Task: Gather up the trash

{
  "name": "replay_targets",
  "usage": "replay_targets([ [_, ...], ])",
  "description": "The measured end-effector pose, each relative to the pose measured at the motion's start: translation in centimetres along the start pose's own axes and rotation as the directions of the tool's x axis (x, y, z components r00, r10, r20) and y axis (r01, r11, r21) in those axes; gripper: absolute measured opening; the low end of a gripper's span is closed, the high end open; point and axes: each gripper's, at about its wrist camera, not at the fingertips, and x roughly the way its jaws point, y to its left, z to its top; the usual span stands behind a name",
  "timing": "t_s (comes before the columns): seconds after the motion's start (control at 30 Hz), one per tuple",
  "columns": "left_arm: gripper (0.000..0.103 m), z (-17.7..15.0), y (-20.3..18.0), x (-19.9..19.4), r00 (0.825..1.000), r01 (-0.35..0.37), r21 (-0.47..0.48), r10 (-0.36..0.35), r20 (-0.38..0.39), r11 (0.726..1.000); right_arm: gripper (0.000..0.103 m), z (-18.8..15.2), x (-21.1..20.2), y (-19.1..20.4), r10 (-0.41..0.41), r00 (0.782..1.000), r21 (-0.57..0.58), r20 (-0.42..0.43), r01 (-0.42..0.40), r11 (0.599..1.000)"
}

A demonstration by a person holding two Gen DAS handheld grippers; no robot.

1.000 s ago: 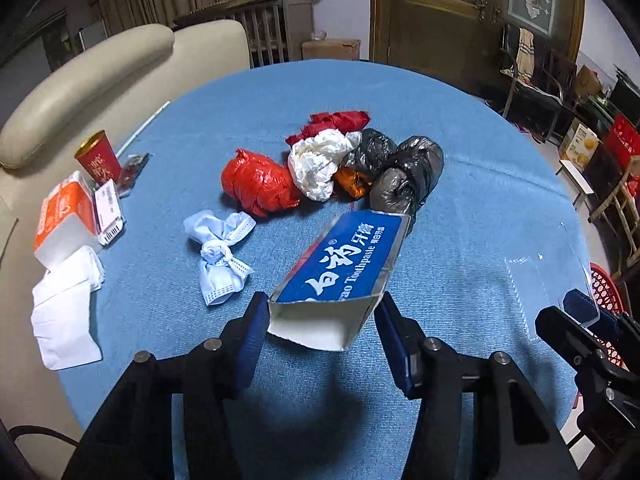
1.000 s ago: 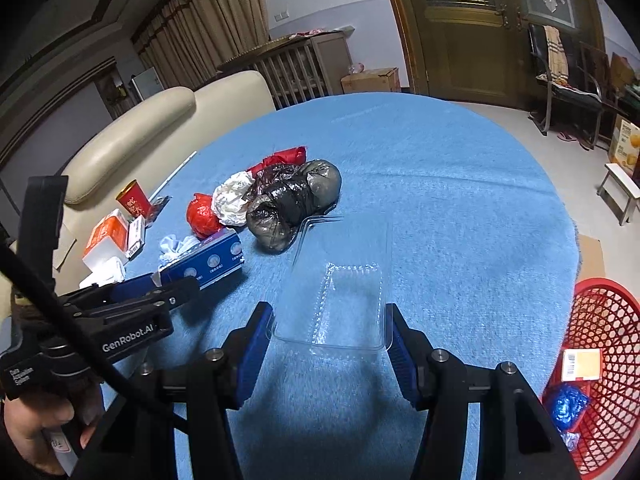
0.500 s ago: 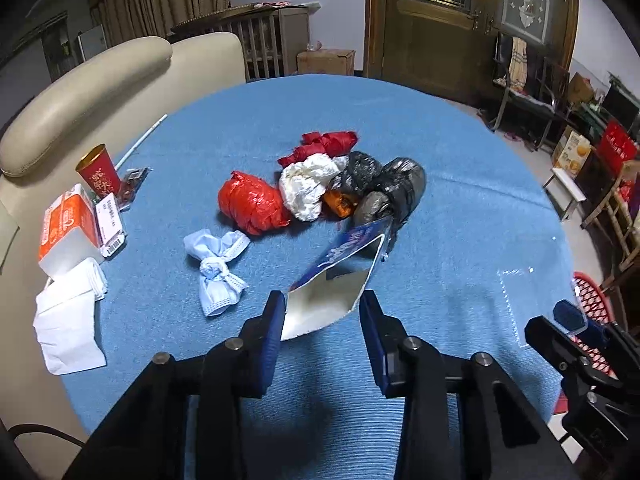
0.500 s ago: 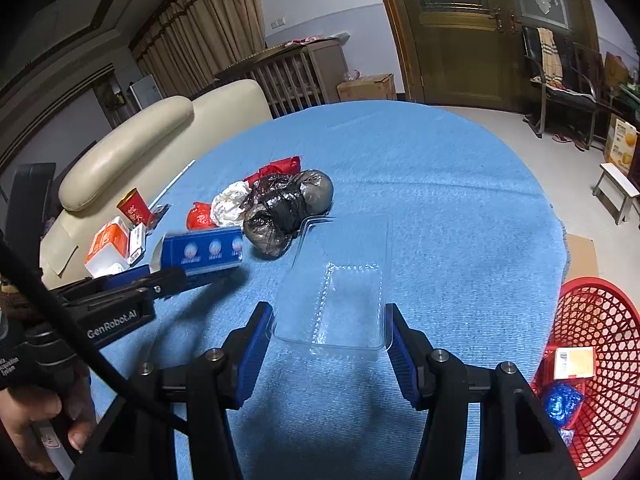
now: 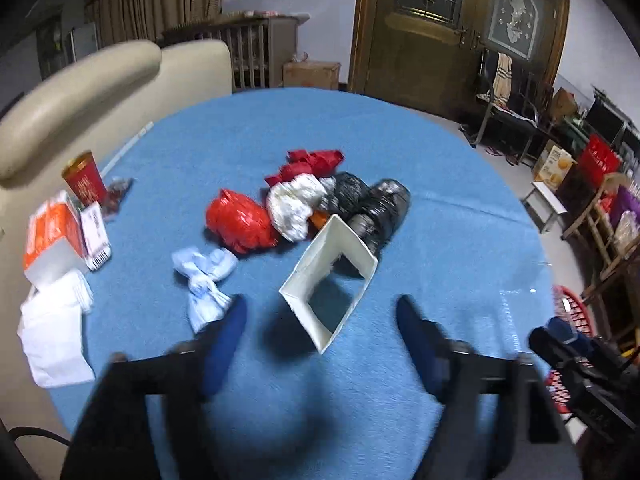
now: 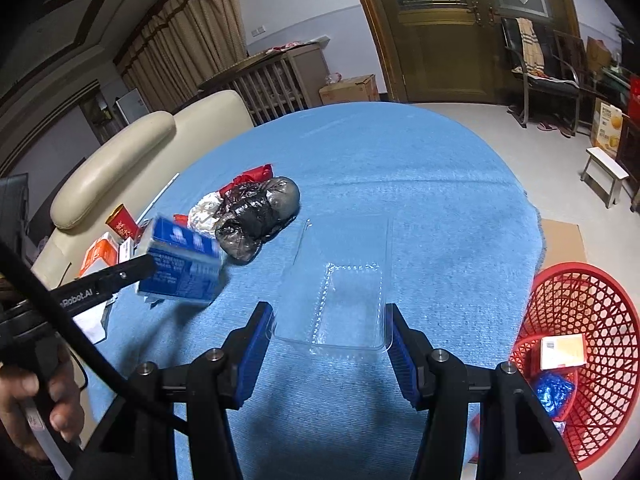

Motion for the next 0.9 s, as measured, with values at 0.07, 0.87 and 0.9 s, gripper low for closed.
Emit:
replay_targets([
  [0.07, 0.079, -0.1, -0.2, 0.4, 1.0, 0.004, 0.016, -0.004, -0.008, 1.0, 0.059, 0.0, 0.1, -0.1, 0.003, 1.0, 0.006, 0.0, -0.003, 1.0],
  [0.87, 0.079, 2.6, 1.4, 9.6, 0.99, -0.098, -0.073, 0.09, -0.105, 0.993, 0.059, -0.5, 0.9, -2.0, 0.008, 1.0, 0.053, -0.022, -0.007, 0.999],
  [0.9, 0.079, 2.6, 1.5, 9.7, 0.991, -0.094, -0.08, 0.086, -0.101, 0.992, 0.059, -0.5, 0.9, -2.1, 0.008, 1.0, 0.054, -0.022, -0.007, 0.998],
])
